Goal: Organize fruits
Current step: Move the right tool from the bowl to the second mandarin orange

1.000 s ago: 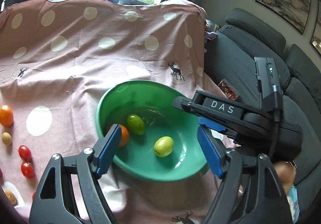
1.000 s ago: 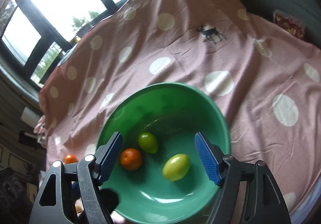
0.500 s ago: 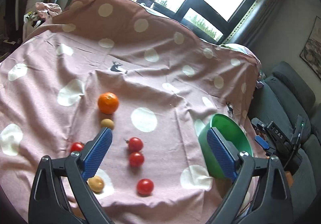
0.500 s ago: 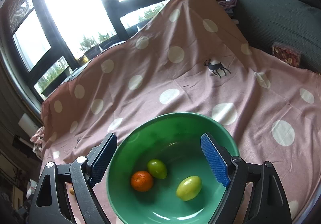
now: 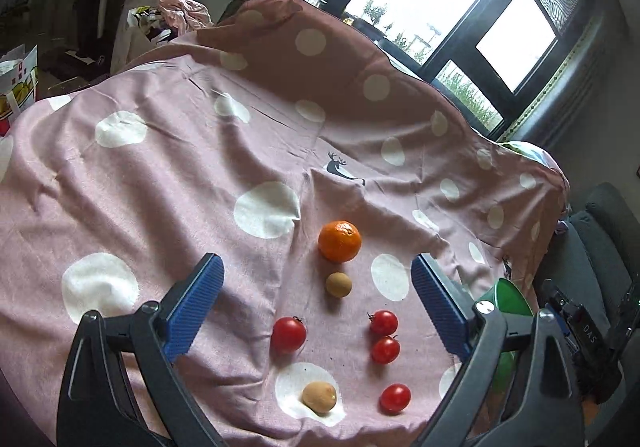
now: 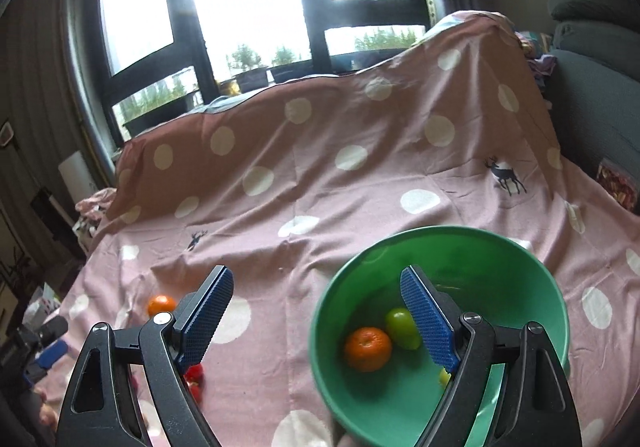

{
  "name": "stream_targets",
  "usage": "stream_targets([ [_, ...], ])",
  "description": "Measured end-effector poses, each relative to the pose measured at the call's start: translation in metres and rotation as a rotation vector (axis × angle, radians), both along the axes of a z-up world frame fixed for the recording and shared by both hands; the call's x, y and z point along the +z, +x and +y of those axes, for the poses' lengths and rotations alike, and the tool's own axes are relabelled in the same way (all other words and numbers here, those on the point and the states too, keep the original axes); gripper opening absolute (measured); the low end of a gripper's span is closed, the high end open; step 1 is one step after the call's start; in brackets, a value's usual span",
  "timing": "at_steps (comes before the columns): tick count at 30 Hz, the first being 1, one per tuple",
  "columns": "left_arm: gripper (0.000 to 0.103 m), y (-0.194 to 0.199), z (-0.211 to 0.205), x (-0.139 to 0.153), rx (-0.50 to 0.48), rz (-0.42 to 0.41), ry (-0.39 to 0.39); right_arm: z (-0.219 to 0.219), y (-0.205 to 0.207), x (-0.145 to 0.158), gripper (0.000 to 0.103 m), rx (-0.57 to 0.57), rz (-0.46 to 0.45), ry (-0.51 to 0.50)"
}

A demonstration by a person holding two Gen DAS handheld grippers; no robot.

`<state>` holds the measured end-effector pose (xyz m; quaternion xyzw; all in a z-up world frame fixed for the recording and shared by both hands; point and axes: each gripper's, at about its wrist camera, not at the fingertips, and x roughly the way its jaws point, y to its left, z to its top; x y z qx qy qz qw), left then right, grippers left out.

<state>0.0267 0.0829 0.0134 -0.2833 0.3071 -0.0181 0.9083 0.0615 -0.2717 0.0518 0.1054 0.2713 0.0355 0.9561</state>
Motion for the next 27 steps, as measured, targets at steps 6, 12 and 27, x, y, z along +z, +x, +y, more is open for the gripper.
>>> stream_targets([
  [6, 0.095, 0.000, 0.021, -0.003, 0.053, 0.036, -0.011, 0.052, 0.008, -0.001, 0.086, 0.180, 0.097, 0.025],
  [12, 0.095, 0.004, 0.036, -0.013, 0.085, 0.106, -0.070, 0.121, 0.057, -0.022, 0.086, 0.344, 0.338, 0.035],
  [27, 0.094, 0.007, 0.035, -0.014, 0.055, 0.129, -0.084, 0.205, 0.134, -0.088, 0.052, 0.340, 0.612, 0.019],
])
